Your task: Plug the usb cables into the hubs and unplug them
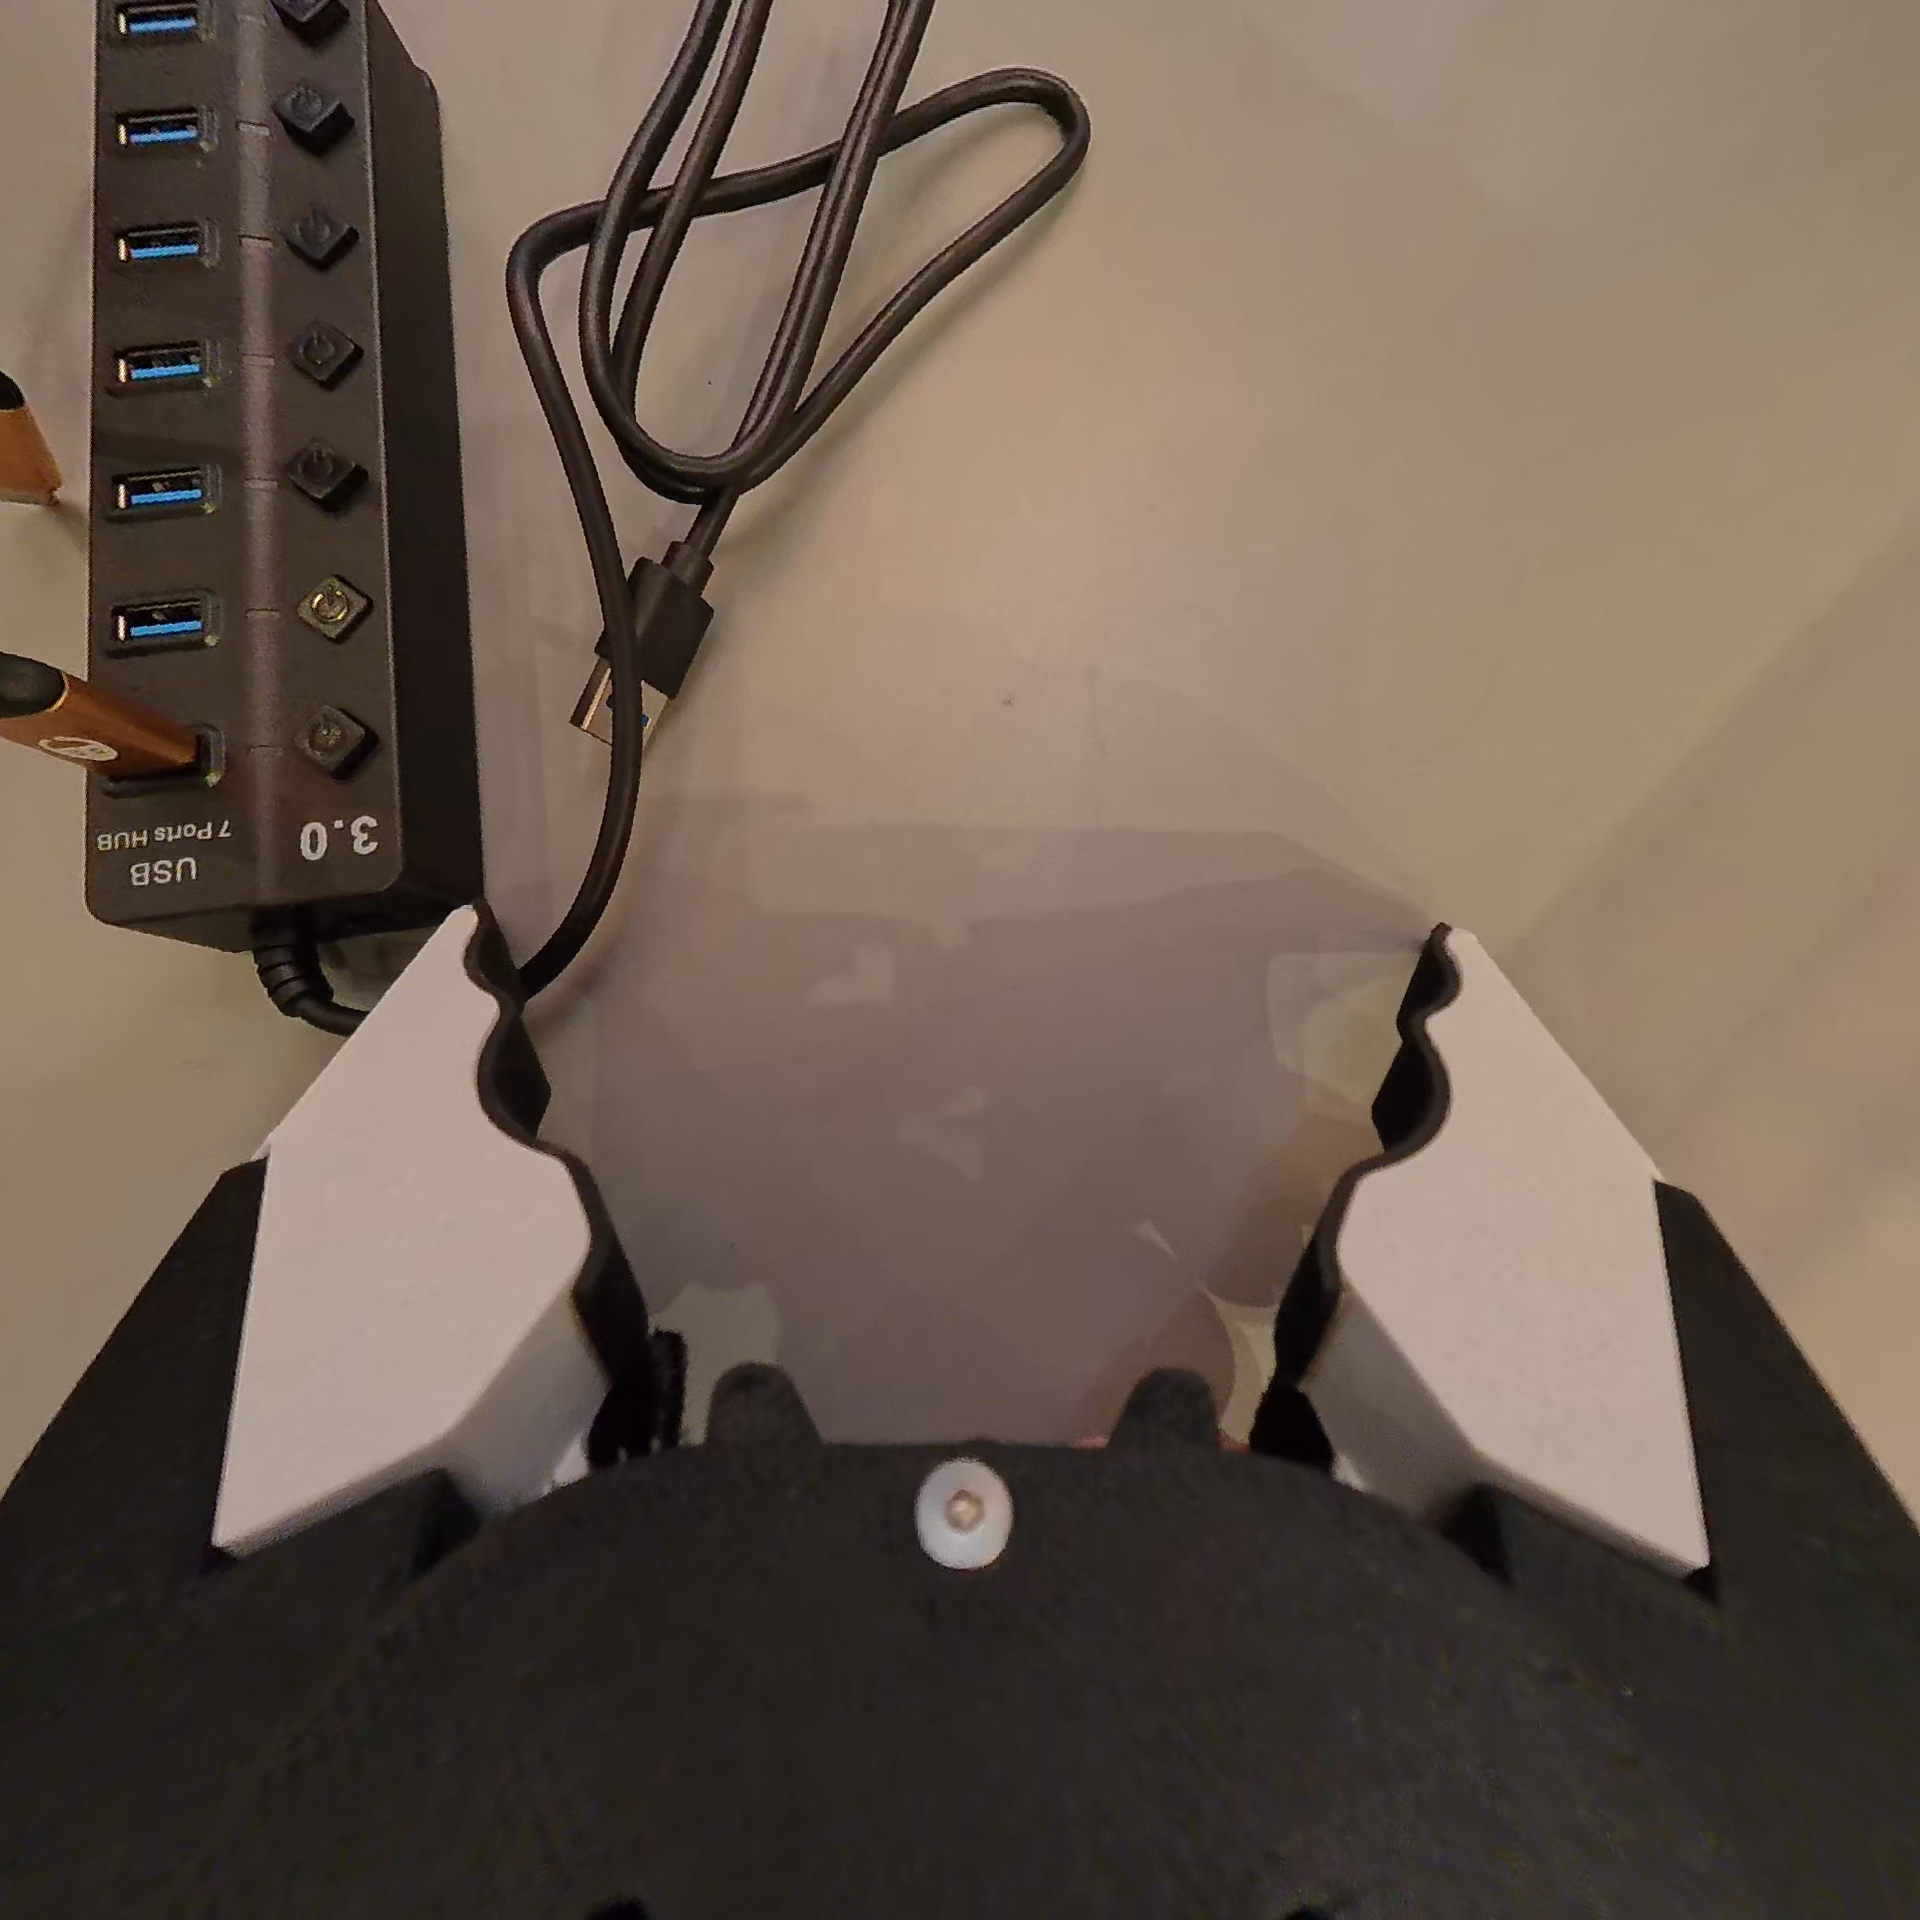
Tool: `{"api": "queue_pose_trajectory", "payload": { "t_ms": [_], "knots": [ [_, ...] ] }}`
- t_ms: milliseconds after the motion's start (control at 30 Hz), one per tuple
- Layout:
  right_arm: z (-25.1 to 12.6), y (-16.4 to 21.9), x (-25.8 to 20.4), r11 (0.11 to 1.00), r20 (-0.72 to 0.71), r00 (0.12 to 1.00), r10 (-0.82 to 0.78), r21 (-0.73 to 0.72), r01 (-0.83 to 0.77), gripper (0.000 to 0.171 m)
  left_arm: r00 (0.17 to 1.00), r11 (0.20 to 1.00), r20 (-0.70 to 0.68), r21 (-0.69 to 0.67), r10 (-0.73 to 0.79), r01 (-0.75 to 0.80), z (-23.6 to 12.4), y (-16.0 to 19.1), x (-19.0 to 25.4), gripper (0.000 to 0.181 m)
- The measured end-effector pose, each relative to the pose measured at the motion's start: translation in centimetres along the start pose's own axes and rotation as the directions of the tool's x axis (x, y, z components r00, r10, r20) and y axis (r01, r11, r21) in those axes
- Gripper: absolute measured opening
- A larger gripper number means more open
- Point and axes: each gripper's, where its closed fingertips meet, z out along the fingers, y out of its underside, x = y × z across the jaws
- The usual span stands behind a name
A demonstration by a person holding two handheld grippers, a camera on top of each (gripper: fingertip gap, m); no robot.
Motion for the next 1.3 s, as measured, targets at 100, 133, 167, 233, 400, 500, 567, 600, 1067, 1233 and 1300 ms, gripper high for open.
{"api": "queue_pose_trajectory", "payload": {
  "t_ms": [100, 133, 167, 233, 400, 500, 567, 600, 1067, 1233, 1300],
  "knots": [
    [0.0, 0.0, 0.0, 1.000, -0.001, 1.000, 0.000, 0.001, 0.000, 0.159, 1.000, 1.000, -0.010, -0.002, 0.014, -0.014, 0.0, 0.5, 0.3, 0.146],
    [0.0, 0.0, 0.0, 1.000, -0.001, 1.000, -0.001, 0.002, 0.001, 0.159, 0.999, 0.999, -0.033, 0.004, 0.033, -0.033, -0.1, 0.6, 0.7, 0.146],
    [0.0, 0.0, 0.0, 1.000, -0.002, 1.000, -0.001, 0.002, 0.001, 0.159, 0.998, 0.999, -0.042, 0.009, 0.040, -0.039, -0.1, 0.7, 0.8, 0.146],
    [0.0, 0.0, 0.0, 1.000, -0.002, 1.000, -0.001, 0.003, 0.001, 0.159, 0.999, 0.999, -0.037, -0.023, 0.033, -0.034, -0.2, 0.9, 0.9, 0.146],
    [-0.2, 0.0, -0.1, 1.000, -0.004, 1.000, -0.012, 0.010, 0.012, 0.159, 0.994, 0.999, -0.105, 0.039, 0.036, -0.032, -0.1, 0.1, 2.1, 0.147],
    [-0.3, 0.1, -0.2, 1.000, -0.003, 1.000, -0.013, 0.010, 0.013, 0.159, 0.999, 0.996, -0.005, 0.078, 0.035, -0.034, -0.4, -0.4, 1.2, 0.105],
    [-0.3, 0.2, -0.3, 1.000, 0.001, 1.000, -0.015, 0.009, 0.015, 0.159, 0.997, 0.997, -0.070, 0.073, -0.007, 0.013, -0.5, -0.4, 2.1, 0.112],
    [-0.3, 0.2, -0.3, 1.000, 0.003, 1.000, -0.016, 0.008, 0.015, 0.159, 1.000, 0.996, -0.016, 0.085, -0.022, 0.023, -0.5, -0.6, 1.4, 0.105],
    [-0.3, 0.3, -0.4, 1.000, 0.020, 1.000, -0.021, -0.003, 0.021, 0.159, 0.996, 0.997, 0.041, -0.014, -0.077, 0.078, 0.0, 0.1, 0.7, 0.122],
    [-0.3, 0.4, -0.5, 1.000, 0.022, 0.999, -0.023, -0.002, 0.023, 0.159, 0.996, 0.995, 0.044, 0.062, -0.074, 0.071, 0.2, -0.9, 0.7, 0.104],
    [-0.3, 0.4, -0.4, 1.000, 0.022, 0.999, -0.025, -0.003, 0.025, 0.159, 0.998, 0.996, 0.027, 0.060, -0.062, 0.060, 0.4, -1.0, 0.5, 0.111]
  ]
}}
